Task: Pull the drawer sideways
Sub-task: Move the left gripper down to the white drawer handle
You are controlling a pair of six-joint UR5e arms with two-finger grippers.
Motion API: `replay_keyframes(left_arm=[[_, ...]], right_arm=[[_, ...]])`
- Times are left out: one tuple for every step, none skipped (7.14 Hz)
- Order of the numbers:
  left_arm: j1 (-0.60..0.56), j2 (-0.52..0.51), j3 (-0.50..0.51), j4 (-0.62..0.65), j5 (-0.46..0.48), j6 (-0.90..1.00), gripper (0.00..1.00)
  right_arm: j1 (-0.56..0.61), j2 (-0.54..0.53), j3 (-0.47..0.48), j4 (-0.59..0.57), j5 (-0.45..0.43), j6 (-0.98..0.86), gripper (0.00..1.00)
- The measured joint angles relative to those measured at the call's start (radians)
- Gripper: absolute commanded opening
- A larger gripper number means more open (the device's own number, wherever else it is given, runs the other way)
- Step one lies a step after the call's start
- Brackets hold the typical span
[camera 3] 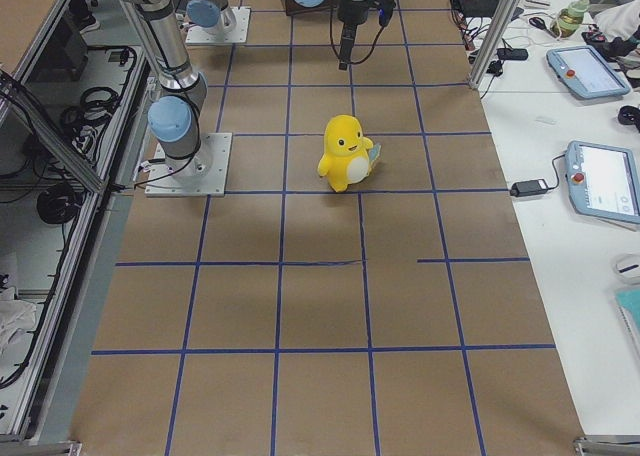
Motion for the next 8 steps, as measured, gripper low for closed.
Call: replay_keyframes(left_arm=[[-0.01,-0.037,-0.04,0.052,0.05,-0.003,1.0],[-0.017,-0.075,-0.072,0.078,0.115,-0.008,1.0],[-0.027,-0.117,-0.097,0.088,0.186,-0.033,1.0],[-0.047,-0.157,-0.111,0.091,0.268,-0.07,1.0],[-0.077,-0.195,-0.122,0.092,0.373,-0.099,1.0],[-0.1,-0.226,-0.131,0.089,0.48,-0.112,1.0],[-0.111,-0.244,-0.138,0.075,0.583,-0.112,1.0],[-0.115,-0.259,-0.145,0.039,0.7,-0.111,1.0]], right_arm=[[0.0,0.0,0.0,0.0,0.0,0.0,1.0],[0.001,0.0,0.0,0.0,0.0,0.0,1.0],[0.001,0.0,0.0,0.0,0.0,0.0,1.0],[0.001,0.0,0.0,0.0,0.0,0.0,1.0],[0.001,0.0,0.0,0.001,0.0,0.0,1.0],[0.001,0.0,0.0,0.001,0.0,0.0,1.0],[0.001,0.0,0.0,0.0,0.0,0.0,1.0],[0.001,0.0,0.0,0.0,0.0,0.0,1.0]])
